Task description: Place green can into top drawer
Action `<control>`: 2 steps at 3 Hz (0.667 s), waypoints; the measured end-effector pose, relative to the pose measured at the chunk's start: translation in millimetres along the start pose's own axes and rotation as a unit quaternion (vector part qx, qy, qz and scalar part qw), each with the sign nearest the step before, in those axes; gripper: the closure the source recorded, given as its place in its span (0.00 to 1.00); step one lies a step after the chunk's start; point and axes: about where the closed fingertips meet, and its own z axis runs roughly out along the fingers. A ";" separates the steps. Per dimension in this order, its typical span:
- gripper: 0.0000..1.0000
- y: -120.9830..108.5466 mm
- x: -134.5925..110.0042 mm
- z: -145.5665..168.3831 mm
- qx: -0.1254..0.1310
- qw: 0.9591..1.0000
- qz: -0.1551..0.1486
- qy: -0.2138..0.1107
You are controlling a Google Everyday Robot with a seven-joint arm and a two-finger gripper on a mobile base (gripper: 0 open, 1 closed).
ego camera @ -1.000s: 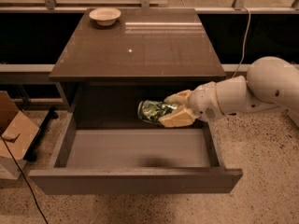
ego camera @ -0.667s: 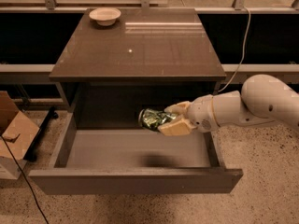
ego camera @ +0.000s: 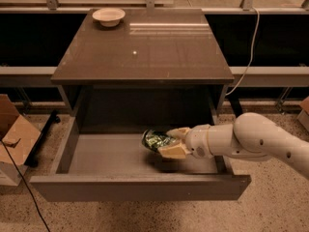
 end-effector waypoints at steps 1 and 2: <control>0.81 -14.2 14.4 18.7 0.012 1.000 0.013 0.017; 0.50 -39.5 14.7 49.2 0.014 0.999 0.016 0.043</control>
Offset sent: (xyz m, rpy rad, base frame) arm 0.0691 0.0221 -0.0542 -0.1122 0.0583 -0.0414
